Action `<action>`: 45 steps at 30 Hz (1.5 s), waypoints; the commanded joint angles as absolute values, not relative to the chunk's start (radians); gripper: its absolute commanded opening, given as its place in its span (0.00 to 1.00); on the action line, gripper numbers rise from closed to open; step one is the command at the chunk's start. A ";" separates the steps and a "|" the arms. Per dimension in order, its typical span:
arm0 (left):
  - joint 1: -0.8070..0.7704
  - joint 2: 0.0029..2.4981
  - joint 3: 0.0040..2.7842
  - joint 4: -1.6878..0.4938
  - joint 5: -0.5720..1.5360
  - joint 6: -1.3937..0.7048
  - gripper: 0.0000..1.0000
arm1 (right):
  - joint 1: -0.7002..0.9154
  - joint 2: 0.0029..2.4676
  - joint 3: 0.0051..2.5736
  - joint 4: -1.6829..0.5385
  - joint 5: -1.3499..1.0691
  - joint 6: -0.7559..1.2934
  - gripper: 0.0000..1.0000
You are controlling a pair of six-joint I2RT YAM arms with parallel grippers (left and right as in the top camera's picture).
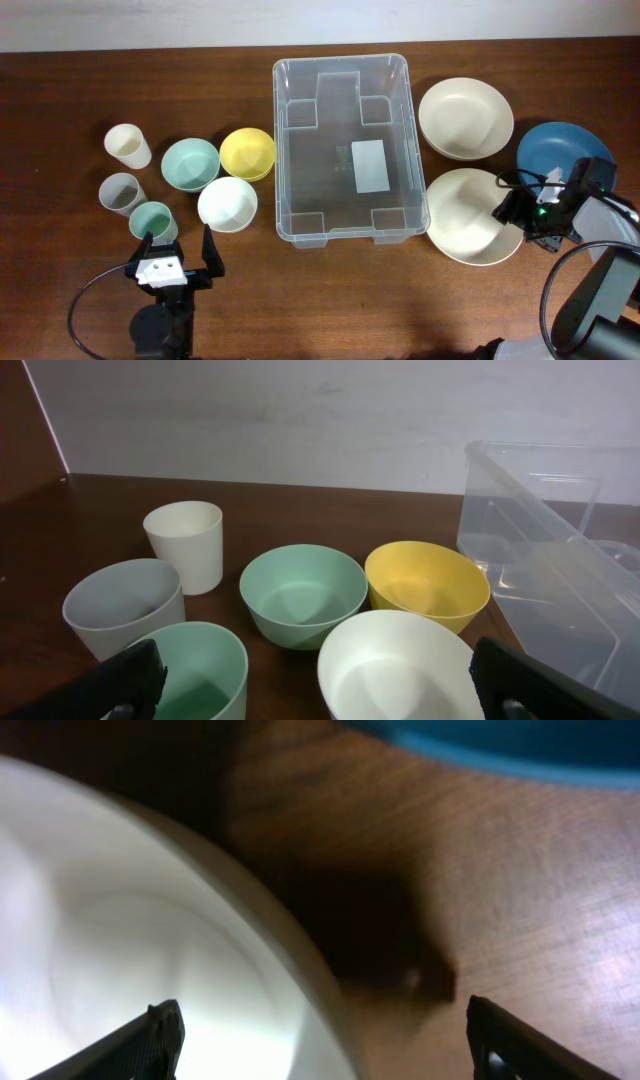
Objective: Pack container
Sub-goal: 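Move the right gripper to the front cream plate's rim, then grasp the cream plate rim with the right gripper and lift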
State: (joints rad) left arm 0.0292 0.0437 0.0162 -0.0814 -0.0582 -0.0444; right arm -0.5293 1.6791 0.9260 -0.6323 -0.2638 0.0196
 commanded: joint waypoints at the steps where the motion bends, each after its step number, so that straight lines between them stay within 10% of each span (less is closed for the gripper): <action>1: 0.026 0.038 0.009 -0.079 -0.047 -0.028 1.00 | -0.517 1.691 0.871 -0.581 -0.297 0.004 0.83; 5: 0.026 0.038 0.009 -0.079 -0.047 -0.028 1.00 | -0.476 1.691 0.818 -0.495 -0.303 0.003 0.68; 10: 0.026 0.038 0.009 -0.079 -0.047 -0.028 1.00 | -0.456 1.689 0.817 -0.496 -0.303 0.004 0.05; 45: 0.026 0.038 0.009 -0.079 -0.047 -0.029 1.00 | -0.304 0.932 1.031 -0.728 -0.121 0.128 0.04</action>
